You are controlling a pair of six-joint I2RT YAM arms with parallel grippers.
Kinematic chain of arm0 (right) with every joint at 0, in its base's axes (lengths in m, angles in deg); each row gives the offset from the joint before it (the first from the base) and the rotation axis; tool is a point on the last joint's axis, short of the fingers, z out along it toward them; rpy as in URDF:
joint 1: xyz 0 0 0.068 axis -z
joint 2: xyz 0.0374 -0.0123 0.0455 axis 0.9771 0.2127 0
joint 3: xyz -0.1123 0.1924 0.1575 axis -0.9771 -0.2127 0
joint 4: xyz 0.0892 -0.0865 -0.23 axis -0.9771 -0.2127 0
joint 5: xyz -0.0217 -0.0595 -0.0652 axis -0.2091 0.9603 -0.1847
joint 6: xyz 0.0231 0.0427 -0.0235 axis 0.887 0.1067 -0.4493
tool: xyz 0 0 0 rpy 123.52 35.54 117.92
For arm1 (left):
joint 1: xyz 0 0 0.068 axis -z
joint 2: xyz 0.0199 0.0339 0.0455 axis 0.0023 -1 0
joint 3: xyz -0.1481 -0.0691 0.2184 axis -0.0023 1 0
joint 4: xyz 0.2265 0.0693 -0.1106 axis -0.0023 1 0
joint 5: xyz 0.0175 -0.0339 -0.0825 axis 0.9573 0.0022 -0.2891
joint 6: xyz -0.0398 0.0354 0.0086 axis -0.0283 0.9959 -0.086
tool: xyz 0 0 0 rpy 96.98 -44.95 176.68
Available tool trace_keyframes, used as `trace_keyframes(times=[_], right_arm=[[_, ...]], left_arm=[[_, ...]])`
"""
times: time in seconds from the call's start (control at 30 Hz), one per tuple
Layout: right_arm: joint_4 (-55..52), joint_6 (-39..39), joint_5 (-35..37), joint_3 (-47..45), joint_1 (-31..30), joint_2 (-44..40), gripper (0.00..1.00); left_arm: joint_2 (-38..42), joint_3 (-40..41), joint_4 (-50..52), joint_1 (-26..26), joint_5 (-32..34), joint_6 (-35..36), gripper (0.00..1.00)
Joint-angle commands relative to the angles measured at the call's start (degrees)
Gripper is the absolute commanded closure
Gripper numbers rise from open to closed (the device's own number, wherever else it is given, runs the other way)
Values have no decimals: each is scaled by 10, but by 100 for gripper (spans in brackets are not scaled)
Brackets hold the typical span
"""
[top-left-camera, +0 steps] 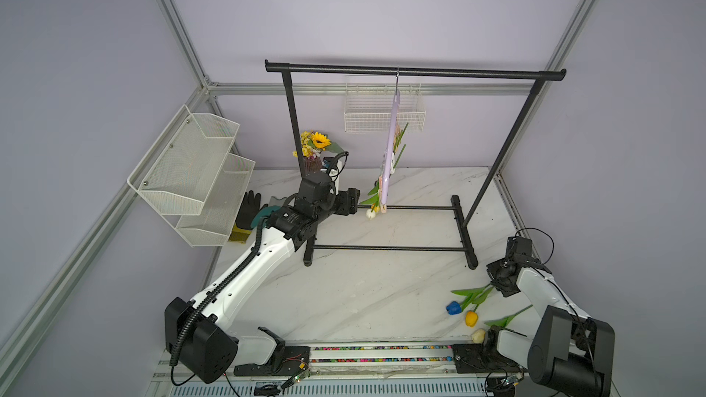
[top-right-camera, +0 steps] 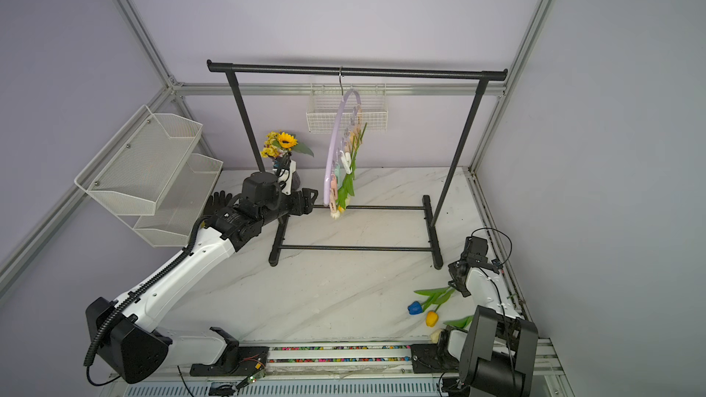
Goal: Dry the flowers on a clothes hanger
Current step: Pick up the flower at the center of the board.
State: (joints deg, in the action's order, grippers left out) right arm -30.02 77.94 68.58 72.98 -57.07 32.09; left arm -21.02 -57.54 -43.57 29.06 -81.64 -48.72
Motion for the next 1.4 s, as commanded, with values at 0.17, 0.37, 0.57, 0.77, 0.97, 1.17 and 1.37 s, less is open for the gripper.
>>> trace_keyframes(times=[0.17,0.37,0.57,0.77,0.97,1.17,1.37], right_arm=[[-3,4,35,5,4,8,70],[18,-6,27,5,4,30,73],[28,-17,10,15,3,71,79],[54,-30,-3,17,3,76,90],[70,-67,-26,20,4,8,100],[54,-137,-73,69,3,-118,100],[153,-149,-242,106,3,-230,100]], left_arm=[[1,-21,-8,-2,-5,3,20],[2,-20,-8,-2,-6,2,20],[4,-19,-7,-3,-6,1,20],[8,-18,-7,-2,-12,0,20],[19,-25,-3,-2,-30,-15,20],[48,-21,-18,-2,-44,-26,20],[75,-6,-84,-3,-55,-15,20]])
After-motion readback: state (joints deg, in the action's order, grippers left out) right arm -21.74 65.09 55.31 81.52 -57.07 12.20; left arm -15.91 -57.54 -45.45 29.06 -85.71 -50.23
